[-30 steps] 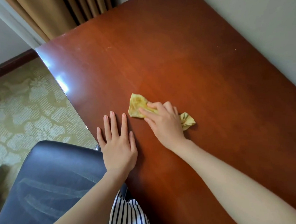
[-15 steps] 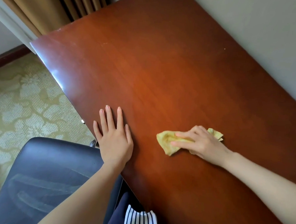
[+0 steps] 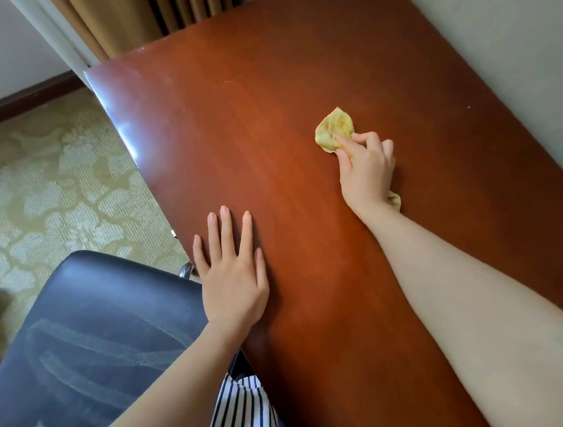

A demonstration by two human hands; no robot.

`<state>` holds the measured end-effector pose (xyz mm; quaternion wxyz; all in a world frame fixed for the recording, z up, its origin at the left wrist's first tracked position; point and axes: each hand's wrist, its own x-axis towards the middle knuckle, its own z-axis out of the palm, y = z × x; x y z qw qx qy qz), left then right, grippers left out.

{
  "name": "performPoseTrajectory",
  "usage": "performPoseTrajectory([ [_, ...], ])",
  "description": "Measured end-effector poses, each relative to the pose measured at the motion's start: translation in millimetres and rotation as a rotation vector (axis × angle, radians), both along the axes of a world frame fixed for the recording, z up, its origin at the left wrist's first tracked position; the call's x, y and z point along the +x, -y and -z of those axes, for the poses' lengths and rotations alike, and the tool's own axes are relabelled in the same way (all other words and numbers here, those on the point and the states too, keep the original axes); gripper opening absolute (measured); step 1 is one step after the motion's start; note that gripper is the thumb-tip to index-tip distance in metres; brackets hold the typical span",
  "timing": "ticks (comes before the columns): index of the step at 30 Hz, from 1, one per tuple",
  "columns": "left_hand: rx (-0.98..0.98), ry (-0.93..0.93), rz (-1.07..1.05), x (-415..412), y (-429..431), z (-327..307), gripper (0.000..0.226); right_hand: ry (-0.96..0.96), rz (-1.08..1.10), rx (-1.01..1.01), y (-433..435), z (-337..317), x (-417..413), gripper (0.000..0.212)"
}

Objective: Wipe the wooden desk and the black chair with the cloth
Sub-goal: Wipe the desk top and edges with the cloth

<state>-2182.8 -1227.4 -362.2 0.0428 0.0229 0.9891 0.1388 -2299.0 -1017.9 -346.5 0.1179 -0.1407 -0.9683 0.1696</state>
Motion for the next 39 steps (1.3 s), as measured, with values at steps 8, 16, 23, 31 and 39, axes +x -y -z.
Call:
performPoseTrajectory([
  [8, 0.332, -0.09, 0.038, 5, 11, -6, 0.054, 0.019, -0.415, 0.016, 76, 2, 28, 0.032],
  [16, 0.578, -0.129, 0.139, 34, 51, -11, 0.046, -0.008, -0.853, 0.009, 90, -2, 114, 0.028],
  [23, 0.516, -0.086, 0.05, 68, 97, -11, 0.045, 0.054, -1.294, -0.015, 50, 5, 195, 0.028],
  [31, 0.422, -0.015, 0.007, 72, 116, -21, 0.048, -0.036, -1.788, 0.144, 49, -3, 153, 0.034],
  [39, 0.383, -0.026, -0.03, 71, 127, -27, 0.046, -0.079, -1.787, 0.23, 89, -13, 85, 0.033],
])
